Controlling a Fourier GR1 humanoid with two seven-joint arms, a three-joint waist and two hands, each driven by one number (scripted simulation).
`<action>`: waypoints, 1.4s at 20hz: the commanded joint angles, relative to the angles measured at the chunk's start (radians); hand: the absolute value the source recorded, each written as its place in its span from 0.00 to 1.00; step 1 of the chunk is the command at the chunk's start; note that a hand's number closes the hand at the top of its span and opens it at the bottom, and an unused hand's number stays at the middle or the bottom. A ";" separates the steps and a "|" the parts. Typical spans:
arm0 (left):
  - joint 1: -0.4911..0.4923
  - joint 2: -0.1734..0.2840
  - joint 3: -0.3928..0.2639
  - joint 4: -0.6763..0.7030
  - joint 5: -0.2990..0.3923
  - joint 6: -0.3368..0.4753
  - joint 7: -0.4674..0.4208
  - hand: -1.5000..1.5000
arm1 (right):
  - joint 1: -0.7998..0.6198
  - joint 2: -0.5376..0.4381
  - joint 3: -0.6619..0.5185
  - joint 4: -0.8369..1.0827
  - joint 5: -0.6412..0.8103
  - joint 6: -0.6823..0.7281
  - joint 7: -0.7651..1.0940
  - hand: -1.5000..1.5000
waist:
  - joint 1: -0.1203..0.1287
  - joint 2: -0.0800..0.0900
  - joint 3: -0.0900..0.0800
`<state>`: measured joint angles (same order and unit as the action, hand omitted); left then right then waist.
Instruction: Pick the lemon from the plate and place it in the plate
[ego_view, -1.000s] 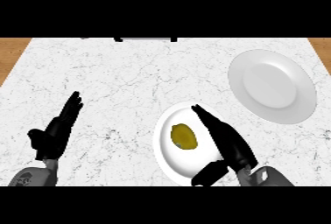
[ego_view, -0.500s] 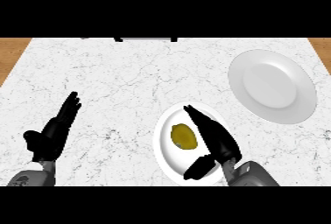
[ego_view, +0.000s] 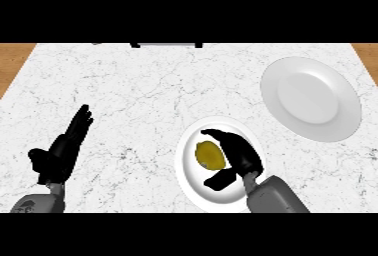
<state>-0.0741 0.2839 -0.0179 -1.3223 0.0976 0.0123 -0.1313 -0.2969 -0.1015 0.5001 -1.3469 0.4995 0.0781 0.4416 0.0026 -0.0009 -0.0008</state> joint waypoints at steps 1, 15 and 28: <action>-0.011 -0.011 0.012 0.026 -0.015 -0.018 -0.017 0.50 | -0.007 0.012 -0.005 0.069 0.013 0.032 -0.135 1.00 | 0.000 0.002 0.001; 0.072 -0.001 0.083 -0.038 -0.013 -0.003 0.001 0.50 | 0.176 -0.394 -0.367 0.089 0.068 -0.073 -0.235 1.00 | -0.111 -0.004 0.002; 0.109 -0.038 0.026 -0.072 -0.055 -0.020 -0.023 0.50 | 0.424 -0.763 -0.888 0.301 -0.156 -0.165 -0.821 1.00 | -0.015 -0.001 0.001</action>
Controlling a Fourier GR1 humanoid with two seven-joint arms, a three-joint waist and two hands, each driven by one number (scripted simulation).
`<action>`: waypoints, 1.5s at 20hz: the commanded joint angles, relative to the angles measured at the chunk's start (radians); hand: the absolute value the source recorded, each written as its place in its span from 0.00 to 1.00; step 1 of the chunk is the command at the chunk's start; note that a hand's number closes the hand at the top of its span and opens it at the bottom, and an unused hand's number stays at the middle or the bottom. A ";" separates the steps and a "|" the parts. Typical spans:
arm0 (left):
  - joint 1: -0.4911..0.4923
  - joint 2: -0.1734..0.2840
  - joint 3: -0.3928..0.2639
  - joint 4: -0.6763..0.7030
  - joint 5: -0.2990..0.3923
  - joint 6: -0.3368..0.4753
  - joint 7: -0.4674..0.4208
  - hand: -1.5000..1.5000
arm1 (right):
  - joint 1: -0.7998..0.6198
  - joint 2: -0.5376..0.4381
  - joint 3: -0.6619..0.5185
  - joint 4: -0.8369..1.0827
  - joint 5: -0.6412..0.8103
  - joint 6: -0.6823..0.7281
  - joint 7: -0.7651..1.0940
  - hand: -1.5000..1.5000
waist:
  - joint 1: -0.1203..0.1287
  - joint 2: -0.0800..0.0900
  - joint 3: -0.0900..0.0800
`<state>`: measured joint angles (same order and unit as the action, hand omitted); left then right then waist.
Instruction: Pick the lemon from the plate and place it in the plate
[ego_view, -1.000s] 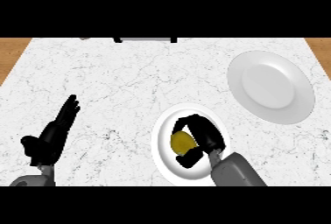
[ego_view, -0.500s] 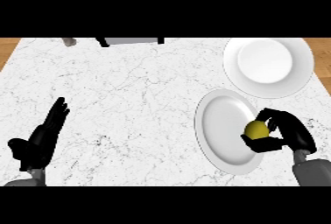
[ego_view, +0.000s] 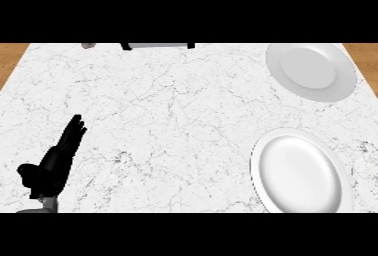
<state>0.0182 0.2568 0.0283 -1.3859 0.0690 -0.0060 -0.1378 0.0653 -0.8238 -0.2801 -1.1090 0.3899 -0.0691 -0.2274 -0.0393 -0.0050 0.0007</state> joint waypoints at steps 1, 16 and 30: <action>-0.013 0.015 0.032 0.066 0.015 -0.039 -0.059 0.50 | 0.134 -0.043 -0.135 -0.063 -0.071 -0.018 -0.126 1.00 | 0.012 0.001 -0.002; -0.025 -0.002 0.017 -0.020 -0.030 -0.038 0.025 0.50 | -0.020 -0.022 -0.267 -0.251 -0.128 0.048 -0.020 1.00 | 0.043 0.004 -0.001; -0.061 -0.028 0.018 -0.039 -0.030 -0.054 0.085 0.50 | -0.437 0.140 0.093 -0.210 0.089 0.027 0.285 1.00 | 0.060 0.007 -0.001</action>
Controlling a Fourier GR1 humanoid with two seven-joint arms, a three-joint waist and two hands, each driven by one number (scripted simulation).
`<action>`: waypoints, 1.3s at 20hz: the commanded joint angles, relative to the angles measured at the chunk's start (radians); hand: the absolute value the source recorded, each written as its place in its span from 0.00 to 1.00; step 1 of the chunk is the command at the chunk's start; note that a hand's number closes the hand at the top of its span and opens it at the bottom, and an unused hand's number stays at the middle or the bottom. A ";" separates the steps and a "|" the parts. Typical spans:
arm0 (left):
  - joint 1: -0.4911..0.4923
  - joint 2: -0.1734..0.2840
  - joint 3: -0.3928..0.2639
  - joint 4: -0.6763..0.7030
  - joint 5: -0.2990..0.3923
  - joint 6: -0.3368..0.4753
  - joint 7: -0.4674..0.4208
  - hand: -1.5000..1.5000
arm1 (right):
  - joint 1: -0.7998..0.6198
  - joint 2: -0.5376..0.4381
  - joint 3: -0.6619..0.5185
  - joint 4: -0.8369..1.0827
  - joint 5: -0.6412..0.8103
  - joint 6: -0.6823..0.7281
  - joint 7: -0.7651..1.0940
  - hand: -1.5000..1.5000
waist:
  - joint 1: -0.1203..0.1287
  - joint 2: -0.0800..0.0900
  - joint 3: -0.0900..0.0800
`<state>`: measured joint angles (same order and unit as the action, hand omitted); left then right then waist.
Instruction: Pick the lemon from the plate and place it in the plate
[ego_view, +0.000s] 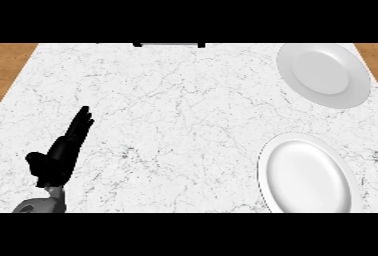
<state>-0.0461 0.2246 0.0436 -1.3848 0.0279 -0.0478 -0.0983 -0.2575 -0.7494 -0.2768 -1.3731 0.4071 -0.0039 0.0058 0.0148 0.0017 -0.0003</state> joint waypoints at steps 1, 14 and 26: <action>-0.037 -0.006 0.006 -0.006 0.000 0.002 0.045 0.50 | -0.168 0.047 0.066 0.145 0.039 0.002 -0.001 1.00 | 0.002 0.001 0.000; -0.013 -0.025 0.006 0.029 -0.041 0.011 -0.013 0.50 | -0.397 0.305 0.066 0.504 0.110 -0.218 0.033 0.00 | 0.004 0.002 0.001; -0.056 -0.027 0.033 0.044 -0.026 0.000 -0.009 0.50 | -0.515 0.321 -0.129 0.726 -0.038 -0.333 -0.115 0.00 | -0.003 0.002 0.002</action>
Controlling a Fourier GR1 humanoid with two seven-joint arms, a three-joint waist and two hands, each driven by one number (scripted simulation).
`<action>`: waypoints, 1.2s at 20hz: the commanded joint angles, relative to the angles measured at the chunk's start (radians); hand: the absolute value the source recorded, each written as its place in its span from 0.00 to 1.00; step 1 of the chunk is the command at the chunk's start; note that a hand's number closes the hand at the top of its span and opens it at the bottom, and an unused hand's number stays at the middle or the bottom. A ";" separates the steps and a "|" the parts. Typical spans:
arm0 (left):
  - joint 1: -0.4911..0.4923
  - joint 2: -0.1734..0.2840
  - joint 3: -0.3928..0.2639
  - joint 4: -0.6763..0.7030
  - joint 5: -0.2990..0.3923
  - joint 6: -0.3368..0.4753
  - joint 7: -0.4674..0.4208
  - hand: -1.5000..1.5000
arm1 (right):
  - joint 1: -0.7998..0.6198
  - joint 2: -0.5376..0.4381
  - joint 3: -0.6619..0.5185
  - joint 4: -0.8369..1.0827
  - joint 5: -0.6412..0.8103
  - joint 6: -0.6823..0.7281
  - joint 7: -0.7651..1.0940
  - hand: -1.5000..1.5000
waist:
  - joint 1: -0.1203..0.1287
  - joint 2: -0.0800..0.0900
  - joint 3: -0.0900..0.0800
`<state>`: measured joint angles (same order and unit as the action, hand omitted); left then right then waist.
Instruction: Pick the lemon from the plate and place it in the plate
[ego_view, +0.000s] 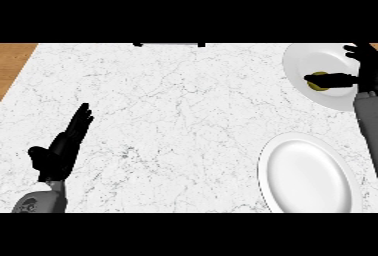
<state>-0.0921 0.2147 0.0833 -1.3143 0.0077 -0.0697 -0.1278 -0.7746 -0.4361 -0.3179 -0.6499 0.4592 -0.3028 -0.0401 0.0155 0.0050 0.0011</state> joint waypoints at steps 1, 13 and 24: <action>0.002 -0.042 -0.033 -0.021 -0.029 0.036 0.012 0.50 | -0.011 0.019 -0.109 0.005 -0.112 -0.054 -0.096 0.00 | -0.001 0.000 0.001; 0.029 -0.007 -0.004 -0.069 0.014 -0.023 0.049 0.50 | 0.213 -0.220 -0.375 0.114 -0.430 0.331 -0.378 0.00 | -0.008 -0.002 0.000; 0.043 -0.033 -0.015 -0.007 -0.029 -0.011 -0.050 0.50 | 0.358 -0.384 -0.361 0.350 -0.400 0.568 -0.714 0.00 | 0.003 0.004 0.002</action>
<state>-0.0679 0.2036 0.0840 -1.3404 -0.0021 -0.0851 -0.1280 -0.4501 -0.7820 -0.6896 -0.3638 0.0402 0.2338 -0.6531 0.0147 0.0077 0.0032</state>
